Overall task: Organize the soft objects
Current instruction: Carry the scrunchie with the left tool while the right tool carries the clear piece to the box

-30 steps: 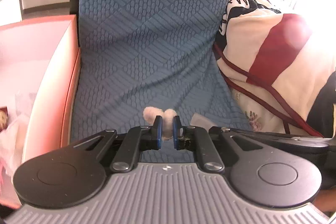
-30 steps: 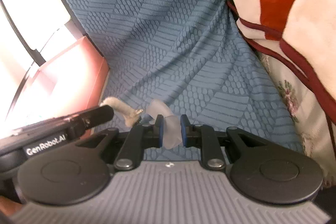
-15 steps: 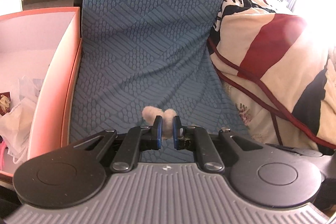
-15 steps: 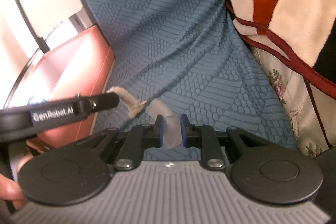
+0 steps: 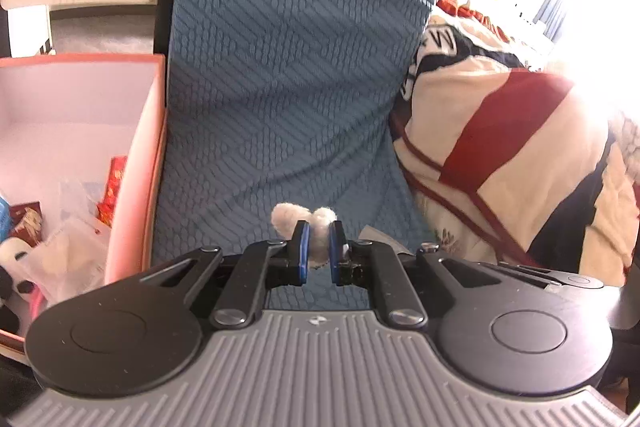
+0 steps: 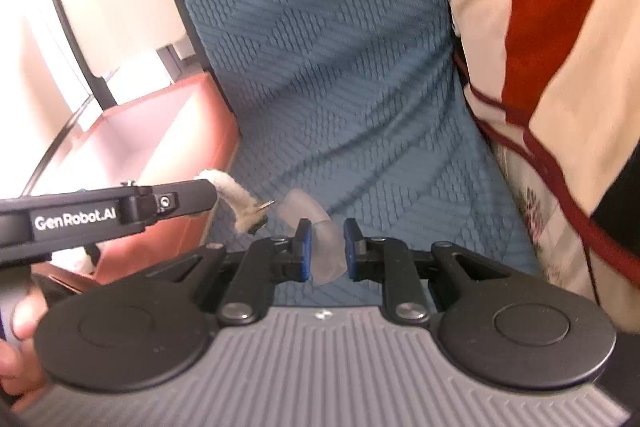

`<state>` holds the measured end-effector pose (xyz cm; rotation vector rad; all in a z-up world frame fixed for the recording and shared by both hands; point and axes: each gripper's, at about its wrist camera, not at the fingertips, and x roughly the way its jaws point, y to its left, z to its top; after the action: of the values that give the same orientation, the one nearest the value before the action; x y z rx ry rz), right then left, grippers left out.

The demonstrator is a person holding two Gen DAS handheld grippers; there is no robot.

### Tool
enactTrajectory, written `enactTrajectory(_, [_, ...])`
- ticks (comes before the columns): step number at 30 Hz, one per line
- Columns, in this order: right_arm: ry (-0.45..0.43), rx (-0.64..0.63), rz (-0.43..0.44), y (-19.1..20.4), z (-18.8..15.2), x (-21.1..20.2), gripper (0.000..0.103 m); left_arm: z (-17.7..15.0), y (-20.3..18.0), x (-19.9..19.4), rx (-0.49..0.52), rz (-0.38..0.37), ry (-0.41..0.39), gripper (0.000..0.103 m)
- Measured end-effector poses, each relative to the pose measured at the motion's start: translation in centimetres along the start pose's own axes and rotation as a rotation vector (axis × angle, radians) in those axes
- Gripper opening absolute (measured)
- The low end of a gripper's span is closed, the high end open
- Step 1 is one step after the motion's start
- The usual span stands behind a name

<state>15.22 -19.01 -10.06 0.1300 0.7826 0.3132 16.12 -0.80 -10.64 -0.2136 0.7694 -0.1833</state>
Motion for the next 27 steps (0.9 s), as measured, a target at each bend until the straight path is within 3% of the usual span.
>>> enactTrajectory(20, [-0.143, -0.101, 0.087, 6.8, 5.7, -4.6, 0.021, 5.5, 2.8, -8.3, -0.032, -0.009, -0.103, 0.012])
enactTrajectory(27, [-0.173, -0.124, 0.135, 10.3, 7.2, -5.1, 0.021, 6.6, 5.5, -11.0, -0.055, 0.009, -0.134, 0.012])
